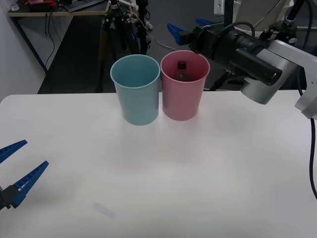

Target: Grasp the object on the table and drop it into the matching bin: aluminum can to the light blue bin, PET bottle to the pink bin.

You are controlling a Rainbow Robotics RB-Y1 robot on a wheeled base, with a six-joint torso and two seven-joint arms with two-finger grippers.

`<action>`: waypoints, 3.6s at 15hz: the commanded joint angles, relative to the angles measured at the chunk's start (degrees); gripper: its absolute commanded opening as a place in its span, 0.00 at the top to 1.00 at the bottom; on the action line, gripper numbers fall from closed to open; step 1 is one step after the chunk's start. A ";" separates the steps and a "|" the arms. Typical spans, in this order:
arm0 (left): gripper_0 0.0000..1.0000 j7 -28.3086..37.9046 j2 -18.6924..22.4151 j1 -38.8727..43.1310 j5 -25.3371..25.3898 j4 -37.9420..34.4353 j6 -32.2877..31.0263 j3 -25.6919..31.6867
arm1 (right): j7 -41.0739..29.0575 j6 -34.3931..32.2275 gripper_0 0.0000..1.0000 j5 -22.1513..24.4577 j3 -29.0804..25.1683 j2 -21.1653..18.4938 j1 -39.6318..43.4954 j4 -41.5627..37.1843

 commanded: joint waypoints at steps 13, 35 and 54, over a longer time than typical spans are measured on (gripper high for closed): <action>0.00 0.00 0.00 0.00 0.00 0.00 0.00 0.00 | 3.60 -1.92 0.00 -0.70 -0.50 -3.15 1.10 -2.83; 0.00 0.00 0.00 0.00 0.00 0.00 0.00 0.00 | 4.48 -14.66 0.00 6.06 -41.02 -18.09 67.02 -45.72; 0.00 0.00 0.00 0.00 0.00 0.00 0.00 0.00 | -10.64 -45.95 0.00 47.64 -54.12 11.70 81.88 -35.00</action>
